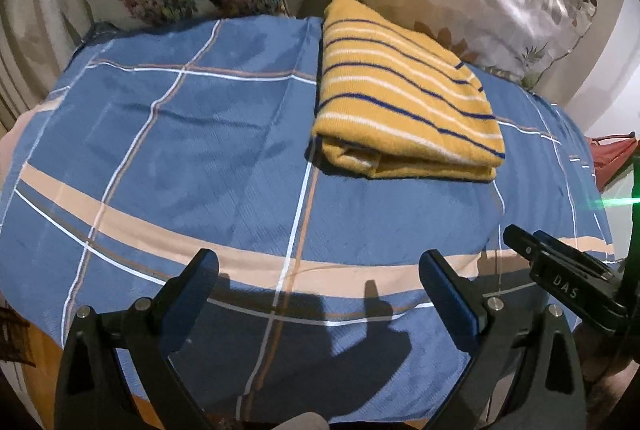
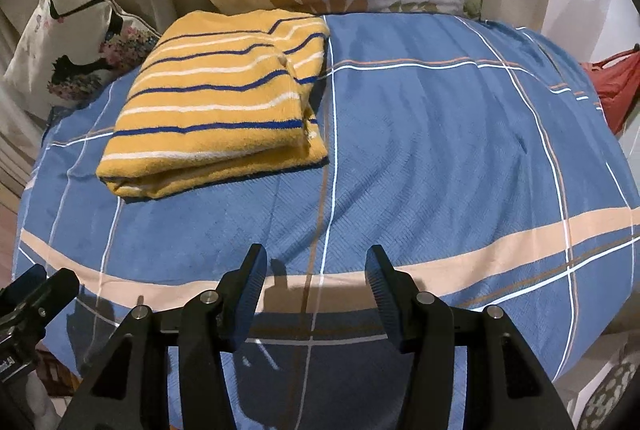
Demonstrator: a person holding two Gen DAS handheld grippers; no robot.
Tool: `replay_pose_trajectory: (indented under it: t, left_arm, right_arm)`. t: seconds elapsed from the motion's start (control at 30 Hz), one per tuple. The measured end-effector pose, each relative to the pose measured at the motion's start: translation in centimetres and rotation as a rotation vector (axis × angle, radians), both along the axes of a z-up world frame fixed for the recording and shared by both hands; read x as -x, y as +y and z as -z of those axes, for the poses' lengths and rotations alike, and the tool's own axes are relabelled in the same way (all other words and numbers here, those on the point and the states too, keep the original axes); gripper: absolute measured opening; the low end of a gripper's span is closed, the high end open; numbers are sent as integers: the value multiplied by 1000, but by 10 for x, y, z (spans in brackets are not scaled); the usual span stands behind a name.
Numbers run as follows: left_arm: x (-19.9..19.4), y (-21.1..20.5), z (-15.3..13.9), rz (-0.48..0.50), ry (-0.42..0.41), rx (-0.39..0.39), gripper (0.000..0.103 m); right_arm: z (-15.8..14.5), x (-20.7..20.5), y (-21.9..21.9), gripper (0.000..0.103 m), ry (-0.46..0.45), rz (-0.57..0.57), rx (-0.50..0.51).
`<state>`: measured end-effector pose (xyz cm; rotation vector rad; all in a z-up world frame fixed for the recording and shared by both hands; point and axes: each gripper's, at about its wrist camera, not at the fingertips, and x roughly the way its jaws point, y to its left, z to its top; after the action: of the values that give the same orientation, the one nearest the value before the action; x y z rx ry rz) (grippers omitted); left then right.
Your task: Fold small clothes
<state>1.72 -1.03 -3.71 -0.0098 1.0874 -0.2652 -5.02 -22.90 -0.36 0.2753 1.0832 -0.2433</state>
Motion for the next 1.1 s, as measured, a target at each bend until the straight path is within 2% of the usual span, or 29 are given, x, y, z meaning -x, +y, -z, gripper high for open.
replay_pose_trajectory:
  t: [0.47, 1.1]
  left_arm:
    - [-21, 2, 11, 20, 47, 11, 100]
    - [-38, -10, 5, 37, 30, 4, 100]
  right_arm:
    - [8, -18, 4, 60, 20, 6, 4]
    - [5, -31, -6, 63, 14, 23, 27]
